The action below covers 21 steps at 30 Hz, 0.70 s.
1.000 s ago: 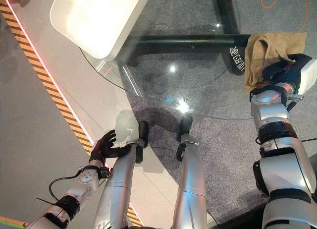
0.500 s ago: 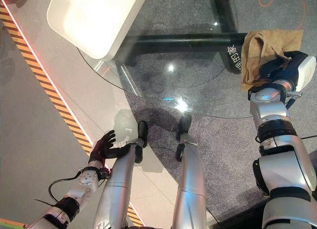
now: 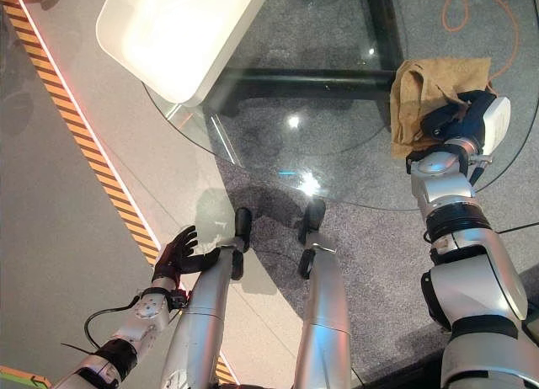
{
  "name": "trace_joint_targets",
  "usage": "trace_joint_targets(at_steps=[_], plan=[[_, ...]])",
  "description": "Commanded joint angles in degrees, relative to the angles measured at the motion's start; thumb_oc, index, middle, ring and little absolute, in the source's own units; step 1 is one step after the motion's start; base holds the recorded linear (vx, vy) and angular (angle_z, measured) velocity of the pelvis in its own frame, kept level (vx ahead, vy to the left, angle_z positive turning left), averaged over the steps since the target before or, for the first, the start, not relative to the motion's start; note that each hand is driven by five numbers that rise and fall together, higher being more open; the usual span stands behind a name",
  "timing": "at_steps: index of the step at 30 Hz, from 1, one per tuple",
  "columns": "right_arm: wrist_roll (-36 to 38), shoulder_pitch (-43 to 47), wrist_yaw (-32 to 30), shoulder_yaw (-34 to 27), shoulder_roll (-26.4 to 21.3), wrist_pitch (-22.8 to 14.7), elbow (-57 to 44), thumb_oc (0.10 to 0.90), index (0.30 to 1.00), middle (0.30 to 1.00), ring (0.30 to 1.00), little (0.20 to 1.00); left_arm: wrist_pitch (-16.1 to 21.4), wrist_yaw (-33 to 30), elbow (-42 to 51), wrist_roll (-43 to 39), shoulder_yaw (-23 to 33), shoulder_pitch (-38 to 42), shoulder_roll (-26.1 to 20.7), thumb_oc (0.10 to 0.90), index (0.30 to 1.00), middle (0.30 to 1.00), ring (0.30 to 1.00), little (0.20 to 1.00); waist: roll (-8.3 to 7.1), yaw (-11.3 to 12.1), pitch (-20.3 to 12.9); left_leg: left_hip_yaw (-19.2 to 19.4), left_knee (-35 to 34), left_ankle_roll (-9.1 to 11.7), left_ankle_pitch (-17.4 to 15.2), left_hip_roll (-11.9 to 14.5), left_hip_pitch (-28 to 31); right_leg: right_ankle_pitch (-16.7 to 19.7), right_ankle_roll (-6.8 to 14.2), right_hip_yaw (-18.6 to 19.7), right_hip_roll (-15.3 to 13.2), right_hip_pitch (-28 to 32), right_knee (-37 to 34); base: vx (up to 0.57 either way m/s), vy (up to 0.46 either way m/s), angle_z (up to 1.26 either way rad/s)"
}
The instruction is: Wipe the table with a cloth and put it in the basket.
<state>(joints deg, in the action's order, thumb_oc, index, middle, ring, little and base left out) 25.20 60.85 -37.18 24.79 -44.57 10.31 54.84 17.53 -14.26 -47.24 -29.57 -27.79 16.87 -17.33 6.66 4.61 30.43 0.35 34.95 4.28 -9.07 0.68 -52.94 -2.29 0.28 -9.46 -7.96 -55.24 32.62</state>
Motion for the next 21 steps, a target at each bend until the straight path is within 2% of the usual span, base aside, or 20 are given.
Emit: trace_joint_targets(at_steps=[1, 7, 21], plan=[[0.0, 9.8, 9.5, 5.1, 9.0, -4.8, -12.9, 0.1, 0.3, 0.3, 0.3, 0.2, -0.8, -0.9, 2.0, 2.2, -2.7, -10.7, -1.0, 0.8, 0.9, 0.9, 0.9, 0.9, 1.62, 3.9, -0.6, 4.9, -4.6, -6.1, 3.1, -4.5, 1.2, -1.3, 1.6, -1.4, 0.5, 1.0, 0.9, 0.0, 0.0, 0.0], [-0.8, 10.6, 10.6, 6.3, 11.1, -3.7, -15.6, 0.1, 0.3, 0.3, 0.3, 0.2, -1.4, -0.7, 3.1, 2.2, -2.7, -10.4, -1.0, 0.8, 0.9, 0.9, 0.9, 0.9, 1.4, 4.5, -0.6, 4.6, -5.3, -6.2, 3.4, -4.7, 1.6, -1.3, 1.6, -1.9, 0.4, 1.8, -0.1, 0.0, 0.0, 0.0], [-3.1, 11.4, 13.5, 8.4, 16.2, -4.1, -20.6, 0.1, 0.3, 0.3, 0.3, 0.2, -2.4, -1.8, 4.4, 3.1, -3.3, -10.7, -0.6, 0.8, 0.9, 0.9, 0.9, 0.9, 1.57, 5.7, -0.6, 4.2, -5.9, -6.3, 4.1, -5.2, 1.0, -1.0, 1.8, -2.7, -0.1, 1.7, -1.0, 0.0, 0.001, 0.05]])
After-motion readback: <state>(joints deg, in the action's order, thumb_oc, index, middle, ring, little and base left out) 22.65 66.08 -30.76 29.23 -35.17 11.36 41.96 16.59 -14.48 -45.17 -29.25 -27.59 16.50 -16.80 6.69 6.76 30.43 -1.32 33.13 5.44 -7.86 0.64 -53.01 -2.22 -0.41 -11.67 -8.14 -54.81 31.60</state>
